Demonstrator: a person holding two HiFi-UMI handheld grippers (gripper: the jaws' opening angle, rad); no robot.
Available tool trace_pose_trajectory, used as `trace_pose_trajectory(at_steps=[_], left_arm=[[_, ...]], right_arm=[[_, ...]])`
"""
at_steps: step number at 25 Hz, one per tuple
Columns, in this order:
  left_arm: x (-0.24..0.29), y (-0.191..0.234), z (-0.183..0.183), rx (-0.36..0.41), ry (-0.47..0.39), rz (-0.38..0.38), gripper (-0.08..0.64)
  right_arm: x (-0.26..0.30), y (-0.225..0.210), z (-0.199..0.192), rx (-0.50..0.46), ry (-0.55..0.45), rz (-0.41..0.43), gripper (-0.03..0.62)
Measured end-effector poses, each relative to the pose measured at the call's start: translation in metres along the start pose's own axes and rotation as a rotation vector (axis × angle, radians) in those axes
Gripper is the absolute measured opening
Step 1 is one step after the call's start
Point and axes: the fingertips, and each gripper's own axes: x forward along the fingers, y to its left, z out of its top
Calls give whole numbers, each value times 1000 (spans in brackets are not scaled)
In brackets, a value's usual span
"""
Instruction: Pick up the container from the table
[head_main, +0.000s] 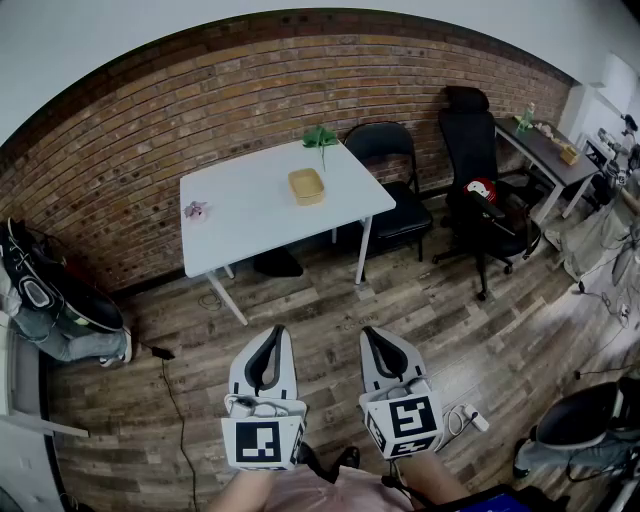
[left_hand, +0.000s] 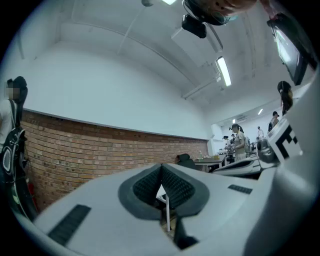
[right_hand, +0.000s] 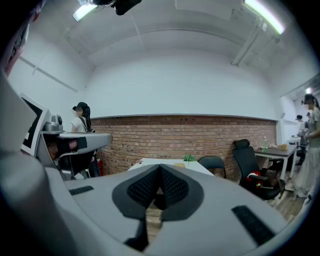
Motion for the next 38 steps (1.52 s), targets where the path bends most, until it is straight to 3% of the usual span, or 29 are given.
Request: trace_pose_trajectory(at_steps=[9,10,11,12,25,38], left_arm=[[-5,22,-1,-15,-5,-11,9],[-5,25,-1,-16,-5,-13,9],[-5,28,-1,-17,-5,-17,9],[-6,30,-1,-17,-6,-21,9],[17,57,-16,-9,9,-50,9],[149,73,-55,15,83,-15,9]], right_arm=[[8,17,2,29,-19,-25,2],[10,20,2,39,-18,-14,69],[12,23,2,44,-17,-5,182],[13,26,3,40,-18,-4,207],[44,18,9,-8,-41,-76,204],[159,-67,-6,14,-6,-45,192]])
